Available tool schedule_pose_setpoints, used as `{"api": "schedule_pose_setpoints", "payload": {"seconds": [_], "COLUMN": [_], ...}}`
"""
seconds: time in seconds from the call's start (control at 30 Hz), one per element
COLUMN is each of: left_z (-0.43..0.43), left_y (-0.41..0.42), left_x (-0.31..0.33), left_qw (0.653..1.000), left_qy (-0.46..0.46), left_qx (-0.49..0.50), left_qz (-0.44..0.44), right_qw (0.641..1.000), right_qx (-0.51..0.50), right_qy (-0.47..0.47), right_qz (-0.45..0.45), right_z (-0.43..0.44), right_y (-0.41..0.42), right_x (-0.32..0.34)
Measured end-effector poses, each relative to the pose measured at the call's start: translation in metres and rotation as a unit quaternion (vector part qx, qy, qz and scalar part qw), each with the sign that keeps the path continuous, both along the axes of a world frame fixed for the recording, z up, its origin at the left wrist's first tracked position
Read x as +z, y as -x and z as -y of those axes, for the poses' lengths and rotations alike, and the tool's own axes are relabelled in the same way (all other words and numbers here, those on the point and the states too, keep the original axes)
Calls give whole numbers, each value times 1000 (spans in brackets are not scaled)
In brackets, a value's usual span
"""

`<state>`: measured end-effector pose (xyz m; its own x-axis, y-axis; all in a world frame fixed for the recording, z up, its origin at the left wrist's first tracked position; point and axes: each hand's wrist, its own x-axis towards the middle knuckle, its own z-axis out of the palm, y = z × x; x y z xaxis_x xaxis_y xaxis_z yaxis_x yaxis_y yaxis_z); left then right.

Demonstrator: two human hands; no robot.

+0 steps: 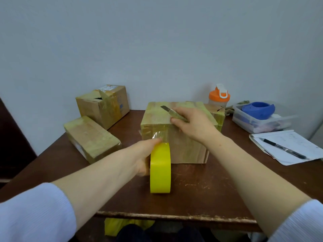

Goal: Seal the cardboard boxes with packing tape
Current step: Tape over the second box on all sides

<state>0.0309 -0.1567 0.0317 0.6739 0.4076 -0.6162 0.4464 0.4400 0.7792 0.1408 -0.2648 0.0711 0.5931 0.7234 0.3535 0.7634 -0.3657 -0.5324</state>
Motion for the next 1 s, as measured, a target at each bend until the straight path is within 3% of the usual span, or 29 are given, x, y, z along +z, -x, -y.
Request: {"api": "schedule_pose_setpoints", "payload": {"seconds": [0.2, 0.5, 0.63, 0.8, 0.9, 1.0], "left_z": [0, 1, 4, 4, 2, -1], "left_y": [-6, -6, -3, -2, 0, 1], "left_x": [-6, -3, -6, -3, -5, -7], "left_qw": [992, 995, 994, 992, 992, 990], "left_qy": [-95, -78, -88, -105, -108, -123], "left_qx": [53, 20, 6, 0, -6, -15], "left_qz": [58, 51, 71, 66, 63, 68], "right_qw": [992, 969, 978, 999, 998, 998], "right_qx": [-17, -57, -53, -18, 10, 29], "right_qy": [34, 71, 57, -1, -32, 14], "right_qz": [117, 229, 192, 49, 57, 51], "right_z": [-5, -19, -17, -1, 14, 26], "right_y": [10, 7, 7, 5, 9, 13], "right_x": [-10, -23, -18, 0, 3, 3]}}
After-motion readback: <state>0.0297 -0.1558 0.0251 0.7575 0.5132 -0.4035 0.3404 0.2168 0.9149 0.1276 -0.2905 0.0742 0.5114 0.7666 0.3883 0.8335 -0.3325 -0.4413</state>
